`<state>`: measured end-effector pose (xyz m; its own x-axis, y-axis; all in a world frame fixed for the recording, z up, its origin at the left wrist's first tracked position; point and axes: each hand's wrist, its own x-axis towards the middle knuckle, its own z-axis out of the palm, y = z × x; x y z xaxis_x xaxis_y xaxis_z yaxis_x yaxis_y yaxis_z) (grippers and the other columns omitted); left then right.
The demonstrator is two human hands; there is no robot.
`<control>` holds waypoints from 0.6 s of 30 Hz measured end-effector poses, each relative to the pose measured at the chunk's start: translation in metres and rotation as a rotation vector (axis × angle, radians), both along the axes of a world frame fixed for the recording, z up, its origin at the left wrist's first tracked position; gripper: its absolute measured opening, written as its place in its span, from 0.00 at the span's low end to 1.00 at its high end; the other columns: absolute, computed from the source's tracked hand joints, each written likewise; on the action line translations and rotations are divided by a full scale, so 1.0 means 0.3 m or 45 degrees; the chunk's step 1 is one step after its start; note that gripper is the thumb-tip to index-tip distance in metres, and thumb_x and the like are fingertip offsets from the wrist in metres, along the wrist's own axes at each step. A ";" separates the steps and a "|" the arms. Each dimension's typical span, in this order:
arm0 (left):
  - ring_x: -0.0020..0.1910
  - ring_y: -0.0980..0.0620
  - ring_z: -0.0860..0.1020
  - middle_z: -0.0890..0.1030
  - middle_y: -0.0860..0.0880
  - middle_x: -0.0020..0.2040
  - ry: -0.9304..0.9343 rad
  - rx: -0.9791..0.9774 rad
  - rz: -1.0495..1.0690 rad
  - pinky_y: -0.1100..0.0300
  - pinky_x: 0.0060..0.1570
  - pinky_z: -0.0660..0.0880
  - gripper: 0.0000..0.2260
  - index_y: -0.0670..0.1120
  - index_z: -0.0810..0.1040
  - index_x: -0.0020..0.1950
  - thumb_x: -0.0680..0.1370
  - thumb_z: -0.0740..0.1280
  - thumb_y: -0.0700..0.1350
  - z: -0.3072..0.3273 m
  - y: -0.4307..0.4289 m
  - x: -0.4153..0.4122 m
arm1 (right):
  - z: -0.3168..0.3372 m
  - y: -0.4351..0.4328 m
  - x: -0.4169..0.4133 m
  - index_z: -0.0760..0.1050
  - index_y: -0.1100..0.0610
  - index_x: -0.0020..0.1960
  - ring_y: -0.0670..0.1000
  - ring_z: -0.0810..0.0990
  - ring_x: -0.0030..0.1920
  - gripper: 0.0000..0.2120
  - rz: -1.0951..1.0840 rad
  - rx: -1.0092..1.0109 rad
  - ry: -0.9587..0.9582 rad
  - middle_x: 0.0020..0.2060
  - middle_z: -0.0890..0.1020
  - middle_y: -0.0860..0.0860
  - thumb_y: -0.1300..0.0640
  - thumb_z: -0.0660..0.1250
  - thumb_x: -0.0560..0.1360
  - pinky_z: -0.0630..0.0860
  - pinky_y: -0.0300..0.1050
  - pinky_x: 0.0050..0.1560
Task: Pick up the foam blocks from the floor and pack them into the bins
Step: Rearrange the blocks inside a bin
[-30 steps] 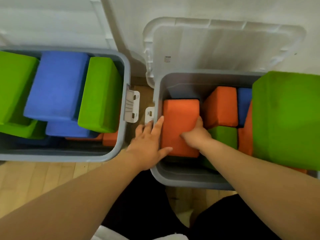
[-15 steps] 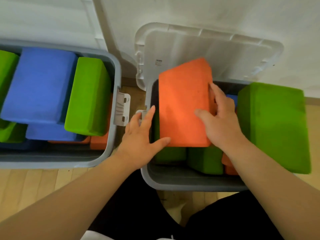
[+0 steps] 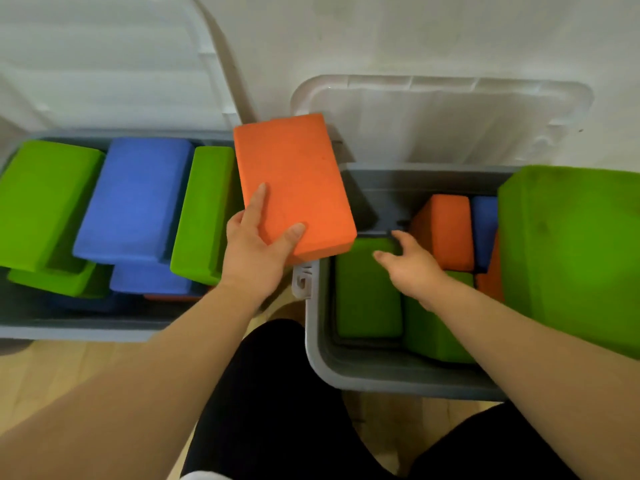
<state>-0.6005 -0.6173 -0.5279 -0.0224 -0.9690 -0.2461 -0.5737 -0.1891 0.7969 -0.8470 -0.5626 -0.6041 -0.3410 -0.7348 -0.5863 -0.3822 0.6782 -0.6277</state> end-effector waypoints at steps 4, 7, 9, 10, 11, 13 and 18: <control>0.62 0.57 0.68 0.62 0.50 0.75 0.026 0.028 -0.007 0.61 0.65 0.65 0.38 0.65 0.55 0.81 0.76 0.73 0.58 -0.015 -0.011 0.006 | -0.125 -0.001 0.014 0.57 0.51 0.82 0.57 0.80 0.61 0.37 0.108 0.108 0.054 0.68 0.77 0.54 0.50 0.71 0.78 0.77 0.44 0.56; 0.62 0.57 0.68 0.61 0.51 0.75 0.049 0.049 -0.013 0.61 0.65 0.65 0.38 0.66 0.54 0.81 0.77 0.73 0.58 -0.023 -0.012 0.010 | -0.221 -0.051 0.004 0.52 0.53 0.83 0.60 0.76 0.68 0.40 0.013 0.195 0.052 0.72 0.74 0.58 0.53 0.71 0.79 0.74 0.46 0.63; 0.62 0.58 0.68 0.61 0.53 0.74 0.051 0.062 -0.021 0.61 0.64 0.65 0.38 0.67 0.53 0.80 0.77 0.73 0.58 -0.020 -0.017 0.010 | -0.280 -0.098 -0.007 0.47 0.53 0.84 0.61 0.72 0.72 0.44 -0.064 0.206 0.055 0.75 0.70 0.60 0.53 0.72 0.78 0.71 0.49 0.70; 0.61 0.59 0.68 0.61 0.53 0.74 0.050 0.067 -0.022 0.63 0.63 0.65 0.38 0.67 0.54 0.80 0.77 0.73 0.57 -0.019 -0.020 0.012 | -0.309 -0.116 -0.009 0.45 0.53 0.84 0.61 0.70 0.74 0.47 -0.078 0.206 0.053 0.76 0.68 0.60 0.53 0.73 0.77 0.69 0.50 0.72; 0.59 0.61 0.69 0.61 0.54 0.73 0.050 0.069 -0.020 0.66 0.61 0.65 0.38 0.67 0.54 0.80 0.77 0.73 0.57 -0.021 -0.025 0.013 | -0.338 -0.132 -0.010 0.43 0.53 0.84 0.61 0.68 0.75 0.50 -0.083 0.211 0.058 0.78 0.66 0.60 0.52 0.75 0.76 0.67 0.50 0.74; 0.55 0.68 0.69 0.61 0.56 0.71 0.047 0.082 -0.022 0.76 0.53 0.64 0.38 0.68 0.54 0.80 0.76 0.73 0.57 -0.027 -0.027 0.015 | -0.398 -0.140 -0.012 0.42 0.53 0.84 0.60 0.66 0.77 0.55 -0.114 0.201 0.043 0.79 0.62 0.59 0.52 0.78 0.73 0.65 0.50 0.76; 0.53 0.73 0.67 0.60 0.57 0.72 0.054 0.121 -0.044 0.81 0.44 0.66 0.38 0.68 0.54 0.79 0.77 0.73 0.56 -0.031 -0.032 0.025 | -0.420 -0.139 -0.018 0.47 0.48 0.83 0.64 0.67 0.75 0.53 -0.216 0.184 0.094 0.76 0.63 0.64 0.49 0.79 0.71 0.67 0.53 0.74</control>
<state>-0.5931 -0.6267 -0.5371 -0.0678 -0.9398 -0.3350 -0.5475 -0.2457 0.8000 -0.8524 -0.6043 -0.7301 -0.4980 -0.5738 -0.6502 -0.2965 0.8173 -0.4941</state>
